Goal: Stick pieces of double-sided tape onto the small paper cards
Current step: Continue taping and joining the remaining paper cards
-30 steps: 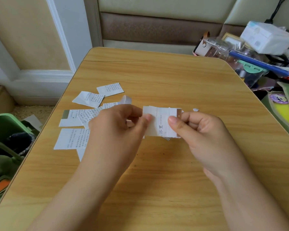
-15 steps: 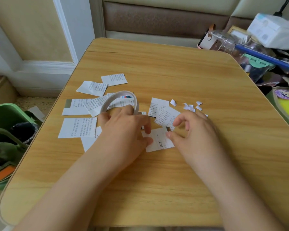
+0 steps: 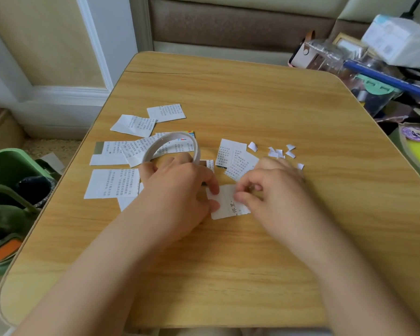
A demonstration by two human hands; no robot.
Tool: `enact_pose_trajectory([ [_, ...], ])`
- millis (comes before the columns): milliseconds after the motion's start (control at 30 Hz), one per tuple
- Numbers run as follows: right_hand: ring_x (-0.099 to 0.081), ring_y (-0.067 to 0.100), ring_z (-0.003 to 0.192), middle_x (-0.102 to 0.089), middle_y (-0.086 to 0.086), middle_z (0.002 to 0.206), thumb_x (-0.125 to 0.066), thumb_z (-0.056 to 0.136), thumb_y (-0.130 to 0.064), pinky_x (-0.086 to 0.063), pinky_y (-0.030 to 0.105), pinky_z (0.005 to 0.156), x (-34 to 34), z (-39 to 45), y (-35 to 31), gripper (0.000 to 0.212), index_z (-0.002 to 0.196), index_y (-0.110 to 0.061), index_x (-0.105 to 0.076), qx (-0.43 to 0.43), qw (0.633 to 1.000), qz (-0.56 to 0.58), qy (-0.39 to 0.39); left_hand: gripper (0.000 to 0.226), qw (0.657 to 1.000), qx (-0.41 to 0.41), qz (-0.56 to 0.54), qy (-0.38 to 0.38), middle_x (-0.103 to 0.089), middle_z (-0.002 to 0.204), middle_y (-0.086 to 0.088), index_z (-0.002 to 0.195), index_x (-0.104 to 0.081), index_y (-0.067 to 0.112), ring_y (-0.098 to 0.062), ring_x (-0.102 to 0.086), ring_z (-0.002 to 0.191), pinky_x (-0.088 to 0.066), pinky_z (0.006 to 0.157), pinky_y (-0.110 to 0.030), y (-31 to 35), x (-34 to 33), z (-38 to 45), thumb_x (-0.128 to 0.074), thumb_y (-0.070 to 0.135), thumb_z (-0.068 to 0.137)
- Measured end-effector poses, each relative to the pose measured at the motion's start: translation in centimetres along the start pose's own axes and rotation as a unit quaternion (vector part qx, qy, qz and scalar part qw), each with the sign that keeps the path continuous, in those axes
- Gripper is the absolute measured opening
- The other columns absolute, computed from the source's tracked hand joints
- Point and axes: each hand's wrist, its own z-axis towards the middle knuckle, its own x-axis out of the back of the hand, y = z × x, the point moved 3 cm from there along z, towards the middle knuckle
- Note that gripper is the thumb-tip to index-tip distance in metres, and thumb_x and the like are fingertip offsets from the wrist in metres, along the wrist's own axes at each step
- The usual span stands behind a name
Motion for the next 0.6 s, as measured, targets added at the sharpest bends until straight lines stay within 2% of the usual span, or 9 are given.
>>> enact_pose_trajectory([
  [100, -0.032, 0.008, 0.095, -0.034, -0.014, 0.075, -0.061, 0.089, -0.03, -0.02, 0.028, 0.083, -0.6, 0.2, -1.0, 0.007, 0.082, -0.032, -0.063, 0.028, 0.999, -0.019, -0.027, 0.016, 1.0, 0.003, 0.005, 0.003, -0.031, 0.08, 0.015, 0.082, -0.051, 0.042, -0.008, -0.03, 0.093, -0.019, 0.096, -0.035, 0.1, 0.1, 0.0, -0.067, 0.045, 0.08],
  [267, -0.039, 0.01, 0.107, -0.036, -0.015, 0.075, -0.064, 0.087, -0.03, -0.018, 0.028, 0.085, 0.9, 0.4, 0.7, 0.021, 0.069, -0.036, -0.055, -0.034, 0.999, -0.022, -0.021, 0.017, 1.0, 0.008, 0.007, -0.001, -0.03, 0.081, 0.017, 0.082, -0.051, 0.042, -0.008, -0.028, 0.094, -0.018, 0.098, -0.035, 0.0, -0.1, 0.1, -0.068, 0.045, 0.08],
  [433, -0.038, 0.013, 0.102, -0.033, -0.013, 0.075, -0.06, 0.089, -0.028, -0.02, 0.029, 0.079, -1.0, 0.6, -1.8, 0.007, 0.086, -0.033, -0.065, 0.049, 0.997, -0.033, -0.044, 0.018, 1.0, 0.007, 0.008, 0.003, -0.031, 0.078, 0.013, 0.077, -0.05, 0.044, -0.009, -0.03, 0.091, -0.021, 0.094, -0.035, 0.2, 0.0, 0.1, -0.065, 0.052, 0.079],
  [533, -0.039, 0.011, 0.095, -0.037, -0.013, 0.075, -0.065, 0.086, -0.029, -0.032, 0.031, 0.089, 0.0, 0.7, -0.5, 0.016, 0.072, -0.033, -0.058, 0.009, 0.999, 0.002, -0.051, 0.017, 1.0, 0.011, 0.009, -0.002, -0.031, 0.08, 0.015, 0.08, -0.051, 0.043, -0.009, -0.029, 0.093, -0.02, 0.096, -0.035, 0.1, 0.0, 0.1, -0.067, 0.048, 0.08],
  [600, -0.037, 0.009, 0.092, -0.038, -0.014, 0.075, -0.067, 0.085, -0.028, -0.034, 0.03, 0.09, 0.9, 0.5, 0.5, 0.02, 0.068, -0.034, -0.057, -0.017, 0.999, 0.014, -0.047, 0.017, 1.0, 0.012, 0.009, -0.004, -0.031, 0.081, 0.016, 0.082, -0.051, 0.043, -0.007, -0.028, 0.094, -0.019, 0.098, -0.035, -0.1, -0.1, 0.2, -0.067, 0.046, 0.08],
])
